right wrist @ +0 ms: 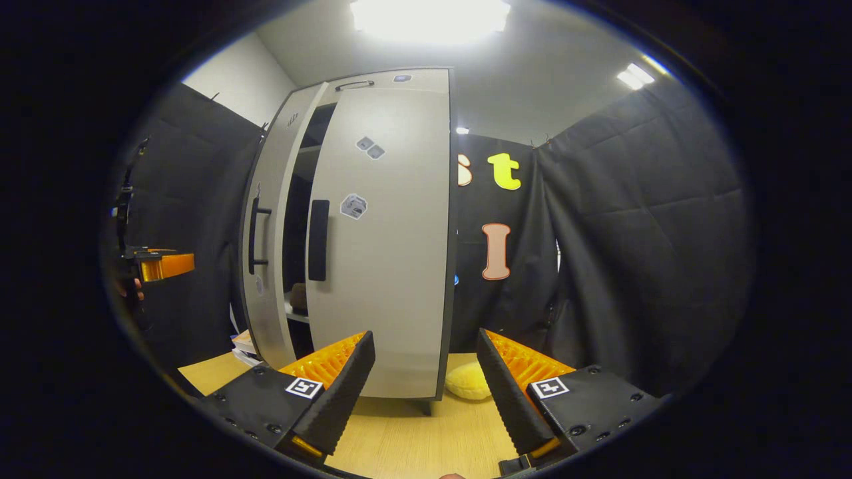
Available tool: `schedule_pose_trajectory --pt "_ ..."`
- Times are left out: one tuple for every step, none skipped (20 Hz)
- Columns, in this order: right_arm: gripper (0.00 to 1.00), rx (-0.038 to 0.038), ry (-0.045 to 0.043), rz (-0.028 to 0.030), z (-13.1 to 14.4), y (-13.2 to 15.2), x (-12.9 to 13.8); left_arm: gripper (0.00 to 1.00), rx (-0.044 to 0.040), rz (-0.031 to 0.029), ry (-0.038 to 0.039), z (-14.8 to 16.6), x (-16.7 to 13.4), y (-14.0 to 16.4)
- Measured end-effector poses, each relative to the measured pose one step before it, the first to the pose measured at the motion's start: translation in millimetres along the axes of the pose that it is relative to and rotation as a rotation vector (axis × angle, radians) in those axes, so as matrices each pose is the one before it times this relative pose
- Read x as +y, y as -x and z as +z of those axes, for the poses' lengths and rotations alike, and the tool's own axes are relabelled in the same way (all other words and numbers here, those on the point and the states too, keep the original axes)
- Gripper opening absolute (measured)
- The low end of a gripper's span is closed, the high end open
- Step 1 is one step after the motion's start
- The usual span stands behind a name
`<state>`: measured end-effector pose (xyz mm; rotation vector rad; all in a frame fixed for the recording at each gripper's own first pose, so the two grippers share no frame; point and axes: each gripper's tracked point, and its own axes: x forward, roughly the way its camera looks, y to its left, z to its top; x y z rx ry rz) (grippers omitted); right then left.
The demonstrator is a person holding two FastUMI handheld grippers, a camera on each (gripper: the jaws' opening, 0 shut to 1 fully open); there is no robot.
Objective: Grab one shoe with the right hand and put it into the shoe cabinet, grab the other shoe with the left hand and put it into the shoe cabinet; then close the right door with the right hand and the left door with the left hand.
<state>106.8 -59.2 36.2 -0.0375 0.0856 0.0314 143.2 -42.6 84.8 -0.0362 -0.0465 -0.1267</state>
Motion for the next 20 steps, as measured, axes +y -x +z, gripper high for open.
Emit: schedule_pose_trajectory --pt "0.98 -0.00314 -0.00043 0.00258 1.90 0.83 0.32 0.94 -0.00148 0.00224 -0.00144 -1.18 2.65 7.15" --pt "0.98 -0.00238 -0.00165 0.00311 -0.07 1.99 0.04 0.94 -0.00168 0.00167 -0.00093 -0.39 2.19 6.27" --pt "0.96 -0.00179 -0.00212 0.00503 1.31 1.62 0.53 0.94 -0.00149 0.00002 -0.00112 -0.77 2.18 7.72" --pt "0.98 -0.00061 -0.00297 0.00373 -1.59 4.45 2.03 0.94 -0.00098 0.00080 -0.00375 -0.37 2.25 6.77" --pt "0.96 0.00061 -0.00304 0.00399 0.23 2.96 0.30 0.94 0.00002 0.00179 -0.00508 -0.87 3.32 7.88" --pt "0.98 0.00062 -0.00421 0.00145 1.96 2.53 0.73 0.94 0.00111 0.00328 -0.00465 -1.72 2.83 5.34" --pt "0.98 0.00269 -0.00488 0.00048 1.29 2.10 -0.32 0.94 0.00246 0.00399 -0.00402 -1.36 3.23 4.74" --pt "0.98 -0.00511 -0.00602 0.00150 4.24 2.84 0.06 0.94 0.00258 0.00546 -0.00330 -1.21 3.49 5.22" --pt "0.98 -0.01038 -0.00392 -0.00115 4.78 2.56 -0.57 0.94 0.00586 0.00818 -0.00026 -2.44 4.18 4.14" --pt "0.96 -0.00987 -0.00109 -0.00285 3.54 2.86 -1.57 0.89 0.00510 0.00302 0.00388 -2.24 2.93 3.58" --pt "0.96 -0.00621 -0.00061 -0.00405 2.57 1.64 -0.72 0.94 0.00403 0.00316 0.00493 -1.91 1.53 4.01" --pt "0.96 -0.00015 -0.00171 -0.00106 2.67 1.05 -0.70 0.94 0.00253 0.00285 0.00127 -1.56 2.88 3.54" --pt "0.98 0.00113 -0.00381 0.00221 1.12 2.06 0.72 0.94 0.00182 0.00388 -0.00278 -1.87 3.52 3.12" --pt "0.98 -0.00270 -0.00201 0.00058 0.70 3.18 0.34 0.94 -0.00042 0.00260 -0.00437 -0.22 2.71 2.96" --pt "0.96 -0.00364 0.00255 -0.00438 2.33 3.55 -0.69 0.94 -0.00158 -0.00062 -0.00292 -0.75 1.95 2.42" --pt "0.98 -0.00239 0.00393 -0.00765 0.52 3.09 -1.49 0.94 -0.00164 -0.00369 -0.00268 0.65 0.58 2.32" --pt "0.98 -0.00202 0.00112 -0.00810 0.11 1.75 -2.09 0.94 -0.00176 -0.00266 -0.00542 0.30 0.87 2.47" --pt "0.98 -0.00008 -0.00342 -0.00471 -0.82 2.50 -0.23 0.94 -0.00055 0.00231 -0.00818 0.19 2.36 1.36" --pt "0.98 -0.00096 -0.00712 -0.00424 0.83 0.42 -0.84 0.94 -0.00116 0.00217 -0.00726 -0.03 2.83 2.14" --pt "0.98 -0.00086 -0.00603 -0.00576 -1.14 0.71 -1.48 0.94 -0.00072 0.00026 -0.00236 0.52 1.86 0.43"
